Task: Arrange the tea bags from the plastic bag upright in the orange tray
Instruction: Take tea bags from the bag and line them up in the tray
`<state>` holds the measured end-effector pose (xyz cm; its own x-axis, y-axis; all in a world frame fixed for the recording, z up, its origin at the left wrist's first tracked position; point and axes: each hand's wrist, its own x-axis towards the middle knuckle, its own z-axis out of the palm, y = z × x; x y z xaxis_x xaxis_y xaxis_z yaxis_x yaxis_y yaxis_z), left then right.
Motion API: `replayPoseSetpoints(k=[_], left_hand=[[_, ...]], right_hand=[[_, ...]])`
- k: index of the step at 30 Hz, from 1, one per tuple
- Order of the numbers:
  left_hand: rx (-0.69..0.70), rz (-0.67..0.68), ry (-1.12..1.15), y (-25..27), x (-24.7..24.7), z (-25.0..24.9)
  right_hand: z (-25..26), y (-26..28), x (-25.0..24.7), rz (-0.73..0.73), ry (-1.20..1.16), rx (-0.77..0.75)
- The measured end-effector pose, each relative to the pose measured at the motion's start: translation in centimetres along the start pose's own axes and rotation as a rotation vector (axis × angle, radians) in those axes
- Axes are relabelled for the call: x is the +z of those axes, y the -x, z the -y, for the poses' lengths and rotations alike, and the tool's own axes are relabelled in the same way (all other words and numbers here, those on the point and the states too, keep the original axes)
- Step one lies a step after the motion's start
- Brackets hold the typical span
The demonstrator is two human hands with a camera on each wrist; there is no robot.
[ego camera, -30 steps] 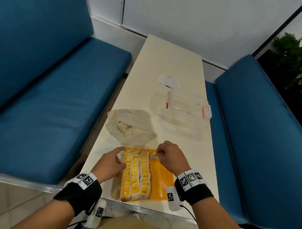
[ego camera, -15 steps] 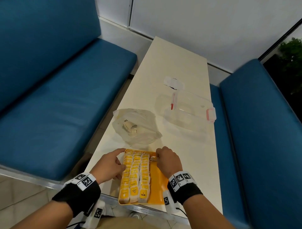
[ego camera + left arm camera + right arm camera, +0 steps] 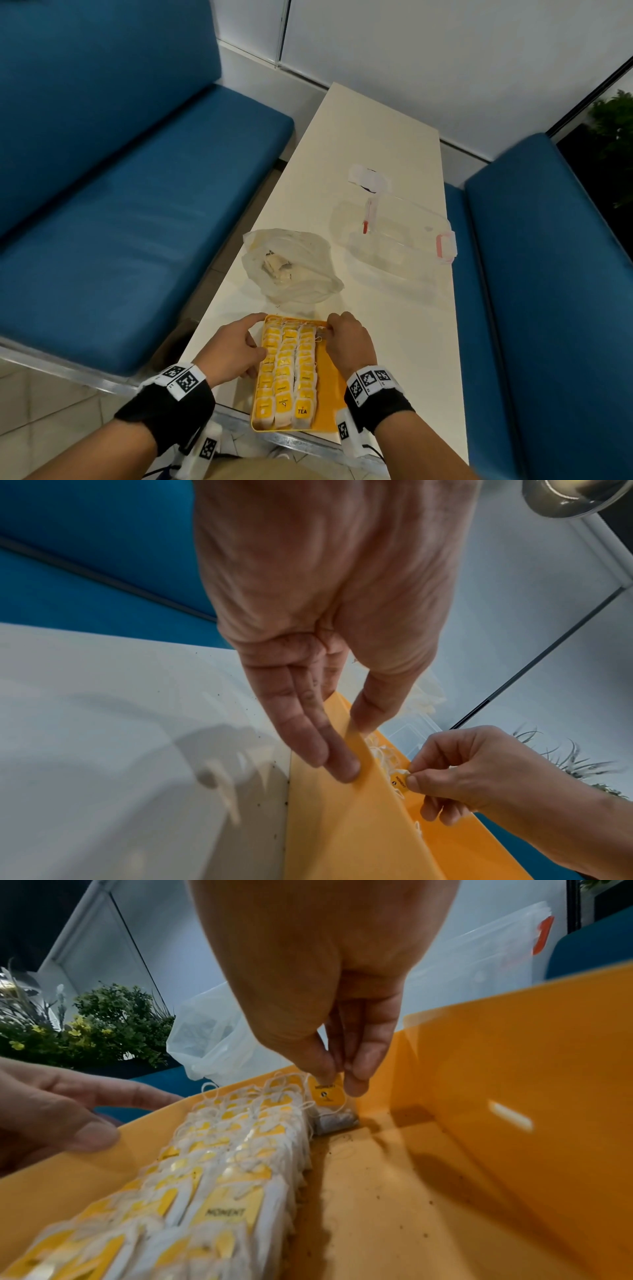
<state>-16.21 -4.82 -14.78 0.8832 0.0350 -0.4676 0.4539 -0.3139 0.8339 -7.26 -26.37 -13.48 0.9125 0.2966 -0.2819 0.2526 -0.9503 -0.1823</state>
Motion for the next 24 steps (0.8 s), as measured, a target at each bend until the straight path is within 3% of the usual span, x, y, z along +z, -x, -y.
replayPoseSetpoints(k=[13,20,24], left_hand=[[0.002,0.007,-0.024,0.2,0.1,0.2],[-0.022,0.006,-0.065,-0.1,-0.3,0.5],[0.107,-0.221,-0.262,0.0,-2.4,-2.2]], right_hand=[[0.6,-0.2,-0.3,-0.010,-0.050,0.085],[0.1,0.7,-0.9,-0.045,-0.190,0.097],[0.4,1.3,-3.0,-0.273,-0.440,0.123]])
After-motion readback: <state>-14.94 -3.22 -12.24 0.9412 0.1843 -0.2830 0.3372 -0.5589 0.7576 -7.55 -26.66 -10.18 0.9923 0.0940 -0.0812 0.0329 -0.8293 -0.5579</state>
